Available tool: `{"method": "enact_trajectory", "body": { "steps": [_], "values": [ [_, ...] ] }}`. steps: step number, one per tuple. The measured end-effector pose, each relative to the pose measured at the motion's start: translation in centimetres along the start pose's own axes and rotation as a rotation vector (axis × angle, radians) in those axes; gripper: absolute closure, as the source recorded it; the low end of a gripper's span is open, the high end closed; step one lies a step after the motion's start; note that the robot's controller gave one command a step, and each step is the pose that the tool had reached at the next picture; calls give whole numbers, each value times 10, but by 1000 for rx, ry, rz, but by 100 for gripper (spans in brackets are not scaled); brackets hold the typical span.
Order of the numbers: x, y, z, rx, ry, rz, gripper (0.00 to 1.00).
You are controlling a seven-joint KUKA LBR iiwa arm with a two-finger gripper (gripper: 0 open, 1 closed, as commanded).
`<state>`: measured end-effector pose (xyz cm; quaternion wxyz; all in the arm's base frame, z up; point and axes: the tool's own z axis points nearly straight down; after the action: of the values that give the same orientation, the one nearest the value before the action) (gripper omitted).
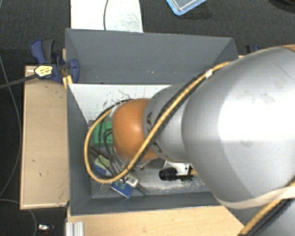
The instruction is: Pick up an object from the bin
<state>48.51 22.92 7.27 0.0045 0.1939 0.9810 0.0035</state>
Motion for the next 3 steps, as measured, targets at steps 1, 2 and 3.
{"method": "enact_trajectory", "body": {
  "steps": [1,2,3],
  "values": [
    [-19,-15,3,3,3,-174,100],
    [-19,-15,3,3,3,-174,100],
    [-18,-16,-11,5,6,-172,100]
  ]
}}
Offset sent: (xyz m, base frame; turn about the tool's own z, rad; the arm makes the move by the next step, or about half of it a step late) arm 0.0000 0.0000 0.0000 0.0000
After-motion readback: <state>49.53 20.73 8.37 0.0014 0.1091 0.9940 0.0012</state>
